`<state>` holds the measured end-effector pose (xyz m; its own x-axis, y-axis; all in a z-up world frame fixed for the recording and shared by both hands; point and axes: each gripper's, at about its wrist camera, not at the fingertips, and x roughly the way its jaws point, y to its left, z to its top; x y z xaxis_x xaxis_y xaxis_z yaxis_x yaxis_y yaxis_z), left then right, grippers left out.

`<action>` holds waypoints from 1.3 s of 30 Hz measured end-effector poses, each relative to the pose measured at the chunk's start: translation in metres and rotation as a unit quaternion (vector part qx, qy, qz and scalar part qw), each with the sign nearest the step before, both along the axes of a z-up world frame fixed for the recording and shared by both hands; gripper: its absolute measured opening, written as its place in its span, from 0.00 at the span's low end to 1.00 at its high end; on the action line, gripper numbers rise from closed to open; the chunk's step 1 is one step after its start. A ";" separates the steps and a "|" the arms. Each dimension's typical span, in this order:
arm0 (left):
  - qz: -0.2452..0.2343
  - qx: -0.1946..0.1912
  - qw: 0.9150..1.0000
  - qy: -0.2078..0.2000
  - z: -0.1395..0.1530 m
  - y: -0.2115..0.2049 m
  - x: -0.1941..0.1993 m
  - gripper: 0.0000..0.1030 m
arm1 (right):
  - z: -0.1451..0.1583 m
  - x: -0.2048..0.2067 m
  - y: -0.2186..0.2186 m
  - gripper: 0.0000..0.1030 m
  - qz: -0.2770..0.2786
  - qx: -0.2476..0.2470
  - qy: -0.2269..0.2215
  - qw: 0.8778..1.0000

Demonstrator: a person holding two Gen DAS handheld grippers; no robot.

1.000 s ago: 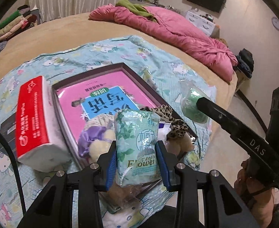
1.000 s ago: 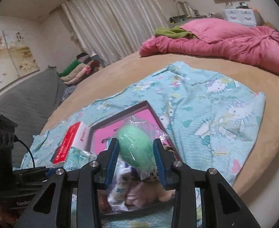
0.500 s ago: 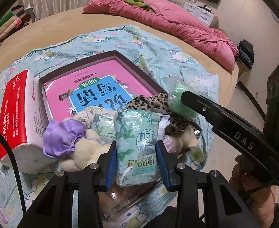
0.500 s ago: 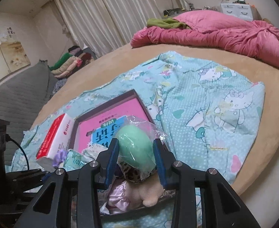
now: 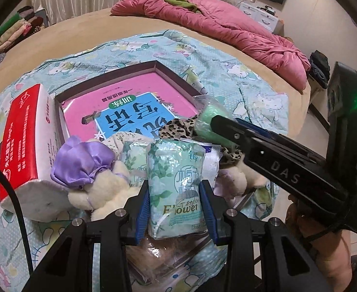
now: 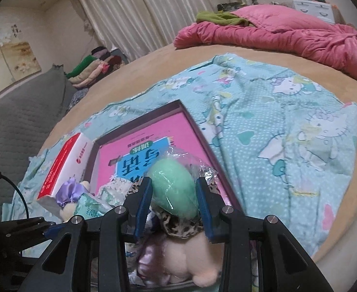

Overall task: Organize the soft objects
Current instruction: 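Carry the Flower packet with the left tool while the right tool carries the green ball to the box, then lower the Flower packet into the box and open the left tool while the right tool releases the ball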

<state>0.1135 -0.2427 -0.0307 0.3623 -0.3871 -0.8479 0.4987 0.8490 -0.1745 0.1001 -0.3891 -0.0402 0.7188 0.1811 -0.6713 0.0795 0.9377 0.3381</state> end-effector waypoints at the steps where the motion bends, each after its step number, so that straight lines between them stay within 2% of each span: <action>1: 0.001 0.000 1.000 0.001 -0.001 0.001 0.000 0.39 | -0.001 0.002 0.001 0.37 0.001 0.000 0.002 1.000; 9: 0.007 -0.008 1.000 0.007 -0.004 0.004 0.004 0.39 | -0.010 0.008 0.004 0.38 0.008 0.001 0.010 1.000; 13: 0.008 -0.010 1.000 0.007 -0.004 0.004 0.004 0.40 | -0.010 0.007 0.000 0.40 0.006 0.018 0.007 1.000; 18: 0.012 -0.022 1.000 0.012 -0.005 0.006 0.005 0.41 | -0.006 0.004 -0.001 0.49 0.005 0.023 -0.004 1.000; 22: 0.012 -0.021 1.000 0.012 -0.004 0.006 0.005 0.48 | -0.001 0.000 0.000 0.49 0.003 0.021 -0.012 1.000; 26: 0.009 -0.023 1.000 0.012 -0.004 0.004 0.003 0.58 | 0.008 -0.006 -0.001 0.55 0.002 0.022 -0.027 0.999; 31: 0.012 -0.020 1.000 0.010 -0.002 0.006 0.001 0.59 | 0.014 -0.010 -0.001 0.57 0.000 0.017 -0.032 0.999; 39: 0.016 -0.026 1.000 0.000 0.008 0.014 -0.005 0.63 | 0.025 -0.020 -0.001 0.67 -0.014 0.006 -0.037 0.999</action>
